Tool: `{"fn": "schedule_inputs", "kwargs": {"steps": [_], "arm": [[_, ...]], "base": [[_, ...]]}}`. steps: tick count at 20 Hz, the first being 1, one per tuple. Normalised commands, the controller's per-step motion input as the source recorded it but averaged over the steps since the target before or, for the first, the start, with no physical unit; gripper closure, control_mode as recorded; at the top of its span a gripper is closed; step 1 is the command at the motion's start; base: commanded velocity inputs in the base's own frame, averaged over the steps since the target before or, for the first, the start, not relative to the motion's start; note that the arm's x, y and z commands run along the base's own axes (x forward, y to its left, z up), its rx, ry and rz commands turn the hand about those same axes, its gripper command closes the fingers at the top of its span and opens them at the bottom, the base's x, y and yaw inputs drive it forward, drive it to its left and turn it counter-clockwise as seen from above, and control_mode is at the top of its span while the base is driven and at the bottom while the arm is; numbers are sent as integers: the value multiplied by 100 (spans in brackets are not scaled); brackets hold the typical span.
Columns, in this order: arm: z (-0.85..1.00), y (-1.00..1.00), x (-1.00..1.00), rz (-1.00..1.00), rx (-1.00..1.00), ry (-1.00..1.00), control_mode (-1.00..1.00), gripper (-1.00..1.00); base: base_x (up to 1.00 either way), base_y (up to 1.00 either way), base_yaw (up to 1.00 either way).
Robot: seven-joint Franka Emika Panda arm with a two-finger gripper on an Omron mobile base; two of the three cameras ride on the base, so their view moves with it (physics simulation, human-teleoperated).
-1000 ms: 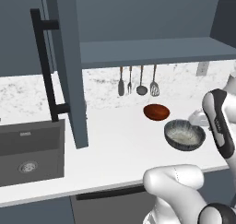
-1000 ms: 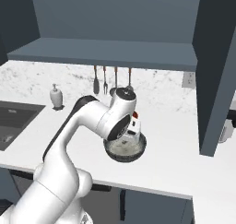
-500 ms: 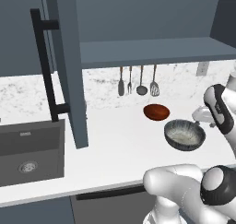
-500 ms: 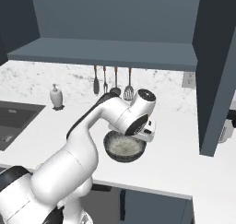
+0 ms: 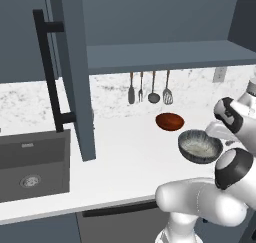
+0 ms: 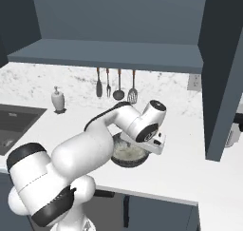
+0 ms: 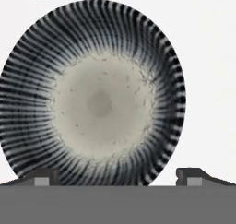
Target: Pick up the bowls on the counter and stack them on top of one another in the open cabinet. Place the smaller bowl on top of the larger bowl.
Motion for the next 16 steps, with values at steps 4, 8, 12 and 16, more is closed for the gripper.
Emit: {"fn": "schedule_inputs", "kwargs": {"steps": [4,8,12,16], "arm": [[-34,-34,6,-8,0,3,-100,-100],[-33,-17,27,-7,1,4,-100,-100],[-42,-2,35,-6,1,1,-100,-100],[-39,0,32,-4,0,3,-100,-100]], "base": [[0,0,0],[0,0,0],[0,0,0],[0,0,0]]}}
